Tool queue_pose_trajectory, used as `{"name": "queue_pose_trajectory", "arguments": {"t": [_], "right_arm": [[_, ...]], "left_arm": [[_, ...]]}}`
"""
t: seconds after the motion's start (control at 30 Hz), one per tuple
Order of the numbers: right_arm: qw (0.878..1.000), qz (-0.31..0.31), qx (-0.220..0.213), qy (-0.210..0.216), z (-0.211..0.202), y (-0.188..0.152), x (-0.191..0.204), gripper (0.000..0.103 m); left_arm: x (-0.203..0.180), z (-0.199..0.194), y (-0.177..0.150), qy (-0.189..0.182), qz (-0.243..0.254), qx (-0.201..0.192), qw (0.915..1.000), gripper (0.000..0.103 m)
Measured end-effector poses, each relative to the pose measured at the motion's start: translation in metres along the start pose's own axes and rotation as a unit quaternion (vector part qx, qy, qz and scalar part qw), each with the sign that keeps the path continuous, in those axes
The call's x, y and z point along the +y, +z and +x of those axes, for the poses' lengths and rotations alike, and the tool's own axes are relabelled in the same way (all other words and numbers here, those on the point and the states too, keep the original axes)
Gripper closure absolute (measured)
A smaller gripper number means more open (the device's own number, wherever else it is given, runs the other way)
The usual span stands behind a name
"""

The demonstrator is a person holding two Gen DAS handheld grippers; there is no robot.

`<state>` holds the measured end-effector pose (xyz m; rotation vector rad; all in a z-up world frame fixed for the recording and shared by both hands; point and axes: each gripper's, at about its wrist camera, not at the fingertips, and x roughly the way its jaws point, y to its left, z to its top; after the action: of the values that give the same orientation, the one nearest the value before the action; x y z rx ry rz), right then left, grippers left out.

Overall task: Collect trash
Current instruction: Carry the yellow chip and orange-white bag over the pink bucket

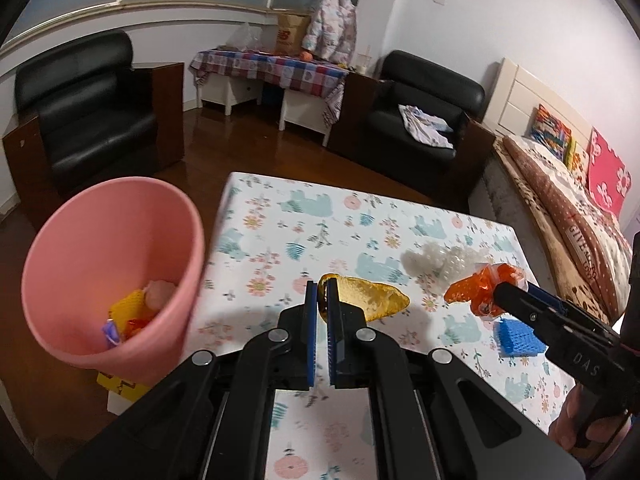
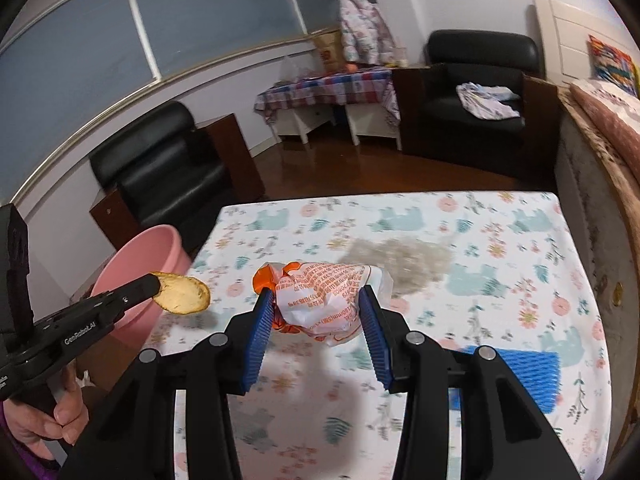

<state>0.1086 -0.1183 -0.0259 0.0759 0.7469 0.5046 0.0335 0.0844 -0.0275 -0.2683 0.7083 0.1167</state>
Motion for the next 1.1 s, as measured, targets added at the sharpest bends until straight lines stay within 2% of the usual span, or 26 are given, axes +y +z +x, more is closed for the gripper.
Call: {"name": "queue_pose_trajectory", "arguments": {"t": [0.2,0.5,0.8,1.1], "right_arm": [[1.000,-0.026,0.000,0.018,0.005,0.004,0.034,0.060],[0.997,-0.059,-0.001,0.046,0.014,0.012,0.080,0.060],[0.993,-0.093,-0.001,0.077,0.026,0.018,0.132,0.060],[0.990,-0.107,0.008,0.096,0.040,0.022,0.165,0.060]], "left_arm": [[0.026,-0.014,0.002,0.014,-0.022,-0.014,0.9996,0.099],[0.064,-0.038,0.003,0.054,-0.041,-0.047,0.9966,0.099],[0.099,-0.050,0.002,0.079,-0.074,-0.058,0.9924,0.099],[0.136,-0.065,0.000,0.104,-0.105,-0.072,0.9864,0.099]]}}
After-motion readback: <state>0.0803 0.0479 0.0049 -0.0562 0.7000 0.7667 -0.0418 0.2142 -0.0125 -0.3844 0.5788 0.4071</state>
